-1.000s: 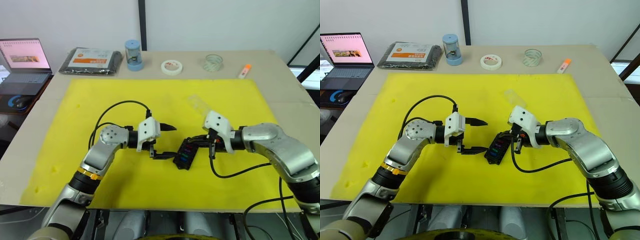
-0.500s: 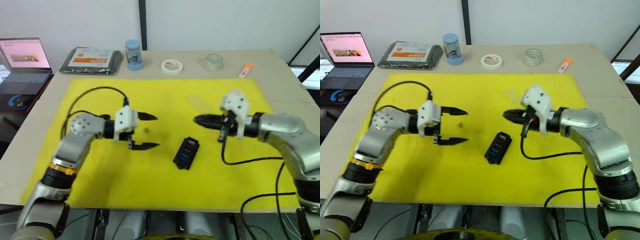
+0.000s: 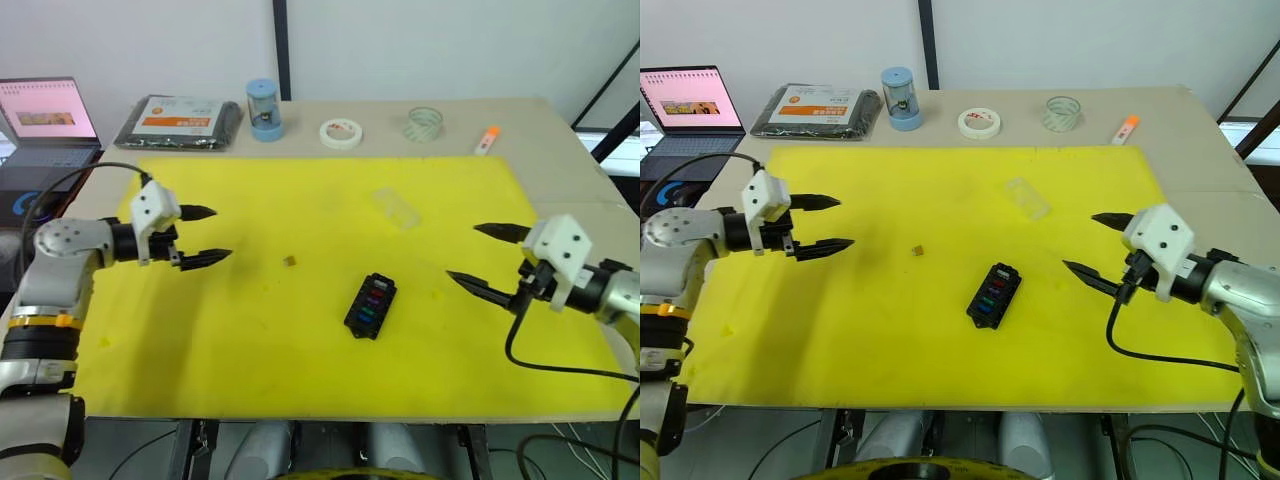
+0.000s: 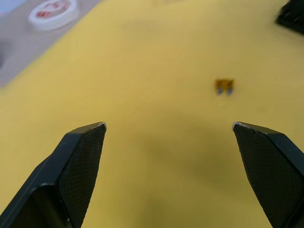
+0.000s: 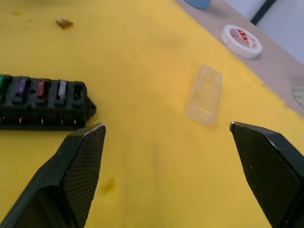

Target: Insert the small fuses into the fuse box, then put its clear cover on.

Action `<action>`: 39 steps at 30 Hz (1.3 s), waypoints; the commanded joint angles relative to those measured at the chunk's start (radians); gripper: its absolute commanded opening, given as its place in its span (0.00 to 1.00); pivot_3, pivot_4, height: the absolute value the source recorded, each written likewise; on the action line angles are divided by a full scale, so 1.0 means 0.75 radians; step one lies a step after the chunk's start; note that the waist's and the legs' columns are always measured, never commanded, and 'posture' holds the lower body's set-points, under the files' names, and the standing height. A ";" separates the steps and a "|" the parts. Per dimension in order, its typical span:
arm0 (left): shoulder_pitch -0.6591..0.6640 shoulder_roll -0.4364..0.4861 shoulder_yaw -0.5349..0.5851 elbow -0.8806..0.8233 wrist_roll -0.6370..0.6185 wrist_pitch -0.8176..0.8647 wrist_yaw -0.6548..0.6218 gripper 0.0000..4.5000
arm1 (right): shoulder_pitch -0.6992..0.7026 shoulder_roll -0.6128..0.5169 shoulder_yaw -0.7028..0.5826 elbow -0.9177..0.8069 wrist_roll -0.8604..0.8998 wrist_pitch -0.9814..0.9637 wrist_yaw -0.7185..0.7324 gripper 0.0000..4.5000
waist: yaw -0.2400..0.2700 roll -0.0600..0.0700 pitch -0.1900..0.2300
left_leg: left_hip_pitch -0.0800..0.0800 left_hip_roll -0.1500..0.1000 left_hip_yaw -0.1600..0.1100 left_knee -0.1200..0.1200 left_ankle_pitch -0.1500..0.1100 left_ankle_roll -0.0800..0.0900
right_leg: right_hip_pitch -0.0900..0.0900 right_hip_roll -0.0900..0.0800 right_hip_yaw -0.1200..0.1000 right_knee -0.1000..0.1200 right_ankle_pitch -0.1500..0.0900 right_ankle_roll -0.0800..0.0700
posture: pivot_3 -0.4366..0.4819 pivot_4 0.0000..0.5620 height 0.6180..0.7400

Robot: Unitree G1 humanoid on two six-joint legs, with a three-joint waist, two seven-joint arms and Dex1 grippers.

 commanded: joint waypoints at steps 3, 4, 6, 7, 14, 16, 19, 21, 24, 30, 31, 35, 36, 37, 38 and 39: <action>-0.020 -0.019 0.064 -0.006 0.013 -0.014 0.119 1.00 | -0.042 0.045 0.010 -0.090 0.060 0.017 -0.062 0.99 | 0.000 0.000 0.000 | 0.000 0.000 0.000 0.000 0.000 0.000 | 0.000 -0.001 0.001 0.000 0.000 0.000 | 0.48 0.27 1.00; -0.031 -0.033 0.067 -0.006 0.002 0.044 0.151 1.00 | -0.076 0.061 0.048 -0.115 0.078 0.045 -0.083 0.99 | 0.000 0.000 0.000 | 0.000 0.000 0.000 0.000 0.000 0.000 | 0.000 -0.001 0.001 0.000 0.000 0.000 | 0.48 0.27 1.00; -0.073 -0.058 0.065 -0.028 -0.064 0.276 0.191 1.00 | -0.155 0.083 0.165 -0.176 0.095 0.096 -0.101 0.99 | -0.003 0.000 0.000 | 0.000 0.000 0.000 0.000 0.000 0.000 | 0.000 -0.002 0.001 0.000 0.000 0.000 | 0.48 0.27 1.00; -0.098 -0.066 0.065 -0.043 -0.108 0.411 0.198 1.00 | -0.192 0.085 0.231 -0.197 0.083 0.110 -0.101 0.99 | -0.005 0.000 0.000 | 0.000 0.000 0.000 0.000 0.000 0.000 | 0.000 -0.001 0.001 0.001 0.000 0.000 | 0.48 0.27 1.00; -0.395 -0.059 0.019 0.039 -0.477 1.727 0.178 1.00 | -0.504 0.238 0.575 -0.270 0.084 0.246 -0.182 0.99 | -0.022 -0.004 0.002 | -0.001 -0.001 -0.001 0.002 0.000 0.000 | -0.002 0.004 0.000 0.004 -0.001 0.001 | 0.48 0.27 1.00; -0.464 -0.116 0.052 0.136 -0.506 1.870 0.208 1.00 | -0.557 0.274 0.631 -0.242 0.075 0.280 -0.197 0.99 | -0.030 -0.005 0.001 | 0.000 -0.001 -0.003 0.002 0.000 0.001 | -0.001 0.004 -0.001 0.005 -0.001 0.003 | 0.48 0.27 1.00; -0.546 -0.208 0.044 0.311 -0.515 1.990 0.216 1.00 | -0.605 0.287 0.721 -0.184 0.009 0.275 -0.194 0.99 | -0.032 -0.005 0.001 | 0.000 -0.002 -0.003 0.002 0.000 0.001 | -0.001 0.004 -0.001 0.006 -0.001 0.002 | 0.48 0.27 1.00; -0.570 -0.241 0.032 0.375 -0.500 1.995 0.227 1.00 | -0.615 0.285 0.748 -0.171 -0.019 0.269 -0.195 0.99 | -0.033 -0.005 0.001 | 0.000 -0.002 -0.003 0.003 0.000 0.000 | -0.002 0.004 0.000 0.006 -0.001 0.002 | 0.48 0.27 1.00; -0.590 -0.286 0.012 0.458 -0.463 1.944 0.245 1.00 | -0.628 0.302 0.767 -0.162 -0.041 0.268 -0.212 0.99 | -0.039 -0.005 0.001 | -0.001 -0.001 -0.002 0.002 0.001 -0.001 | -0.005 0.004 0.001 0.006 -0.001 0.002 | 0.48 0.27 1.00; -0.602 -0.328 -0.097 0.552 -0.393 1.809 0.196 1.00 | -0.666 0.351 0.801 -0.134 -0.061 0.284 -0.222 0.99 | -0.033 -0.006 0.001 | -0.001 -0.001 -0.002 0.001 0.002 -0.003 | -0.005 0.003 0.002 0.006 -0.001 0.001 | 0.48 0.27 1.00; -0.613 -0.335 -0.102 0.584 -0.384 1.800 0.191 1.00 | -0.667 0.356 0.800 -0.133 -0.059 0.288 -0.223 0.99 | -0.032 -0.006 0.001 | -0.001 -0.001 -0.002 0.001 0.002 -0.003 | -0.006 0.003 0.002 0.006 -0.001 0.001 | 0.48 0.27 1.00; -0.633 -0.361 -0.149 0.671 -0.331 1.731 0.164 1.00 | -0.655 0.347 0.790 -0.138 -0.057 0.293 -0.221 0.99 | -0.029 -0.006 0.001 | -0.001 -0.002 -0.002 0.001 0.002 -0.003 | -0.005 0.003 0.002 0.006 -0.001 0.001 | 0.48 0.27 1.00; -0.639 -0.368 -0.152 0.685 -0.328 1.732 0.154 1.00 | -0.651 0.347 0.784 -0.140 -0.054 0.296 -0.223 0.99 | -0.030 -0.006 0.001 | -0.001 -0.002 -0.002 0.001 0.002 -0.003 | -0.005 0.003 0.002 0.006 -0.001 0.001 | 0.48 0.27 1.00; -0.643 -0.378 -0.156 0.696 -0.324 1.736 0.144 1.00 | -0.646 0.346 0.780 -0.143 -0.051 0.299 -0.224 0.99 | -0.030 -0.006 0.001 | -0.001 -0.002 -0.002 0.001 0.002 -0.003 | -0.005 0.003 0.002 0.006 -0.001 0.001 | 0.48 0.27 1.00; -0.644 -0.387 -0.165 0.703 -0.320 1.737 0.129 1.00 | -0.643 0.346 0.776 -0.146 -0.048 0.301 -0.225 0.99 | -0.029 -0.006 0.000 | -0.001 -0.002 -0.002 0.001 0.002 -0.003 | -0.005 0.003 0.002 0.006 -0.001 0.001 | 0.48 0.27 1.00; -0.646 -0.396 -0.173 0.708 -0.317 1.737 0.114 1.00 | -0.640 0.350 0.773 -0.147 -0.044 0.304 -0.228 0.99 | -0.028 -0.006 0.000 | -0.001 -0.002 -0.002 0.001 0.002 -0.003 | -0.005 0.003 0.002 0.006 -0.001 0.001 | 0.48 0.27 1.00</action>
